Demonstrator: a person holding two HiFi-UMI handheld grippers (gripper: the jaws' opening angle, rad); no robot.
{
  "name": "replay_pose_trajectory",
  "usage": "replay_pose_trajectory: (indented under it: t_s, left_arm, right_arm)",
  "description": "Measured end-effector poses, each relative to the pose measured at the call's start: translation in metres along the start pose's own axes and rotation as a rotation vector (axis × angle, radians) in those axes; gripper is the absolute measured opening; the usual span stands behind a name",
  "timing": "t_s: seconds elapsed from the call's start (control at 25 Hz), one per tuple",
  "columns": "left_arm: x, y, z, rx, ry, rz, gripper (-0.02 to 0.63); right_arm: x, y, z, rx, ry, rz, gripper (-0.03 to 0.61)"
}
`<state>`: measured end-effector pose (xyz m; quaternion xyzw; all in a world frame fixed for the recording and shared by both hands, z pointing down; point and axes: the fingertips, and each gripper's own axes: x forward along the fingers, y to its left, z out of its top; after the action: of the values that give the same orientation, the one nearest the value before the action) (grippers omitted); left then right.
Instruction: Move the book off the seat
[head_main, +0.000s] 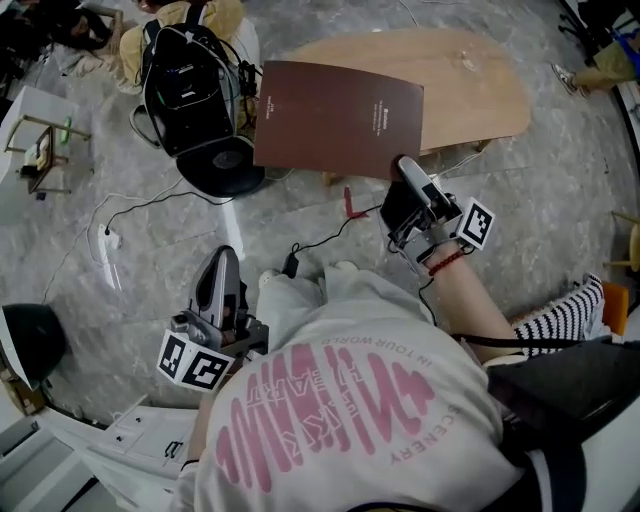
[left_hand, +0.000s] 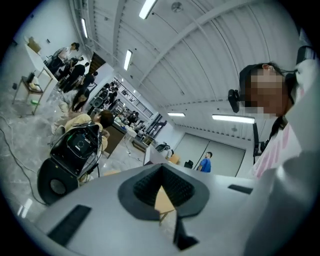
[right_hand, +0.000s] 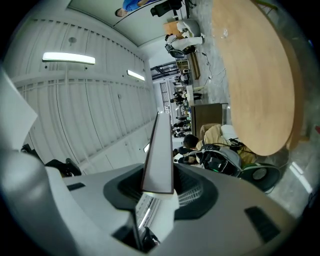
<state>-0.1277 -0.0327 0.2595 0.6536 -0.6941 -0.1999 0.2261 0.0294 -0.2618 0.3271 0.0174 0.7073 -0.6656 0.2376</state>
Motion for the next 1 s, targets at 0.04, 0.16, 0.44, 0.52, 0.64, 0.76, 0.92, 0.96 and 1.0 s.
replay_pose_trajectory:
  t_s: [0.04,0.16,0.44,0.52,0.64,0.76,0.92,0.96,1.0]
  left_arm:
    - [0.007,0.001,-0.002,-0.005,0.019,-0.015,0.008]
    - [0.027,0.005,-0.013,0.016,0.079,-0.046,0.008]
    - [0.055,0.013,-0.042,0.000,0.141,-0.172,0.008]
    - [0.065,0.020,-0.047,-0.009,0.193,-0.201,0.008]
    - [0.076,0.030,-0.046,0.018,0.240,-0.236,0.008]
    - [0.081,0.045,-0.050,0.046,0.295,-0.275,0.008]
    - [0.087,0.067,-0.057,0.032,0.348,-0.300,0.008]
    - [0.089,0.070,-0.059,0.025,0.353,-0.304,0.008]
    - [0.091,0.072,-0.062,0.018,0.358,-0.308,0.008]
  right_arm:
    - [-0.003,-0.005,0.002,0.001,-0.017,-0.006,0.158]
    - [-0.015,-0.019,0.006,0.023,-0.069,-0.020,0.158]
    - [-0.049,-0.037,0.001,-0.052,-0.149,-0.092,0.158]
    - [-0.057,-0.045,-0.004,-0.043,-0.195,-0.114,0.158]
    - [-0.068,-0.061,-0.014,-0.045,-0.227,-0.134,0.158]
    - [-0.076,-0.082,-0.028,-0.056,-0.250,-0.162,0.158]
    - [-0.083,-0.111,-0.046,-0.034,-0.319,-0.198,0.158]
    - [-0.084,-0.117,-0.049,-0.032,-0.330,-0.204,0.158]
    - [-0.086,-0.122,-0.052,-0.032,-0.338,-0.210,0.158]
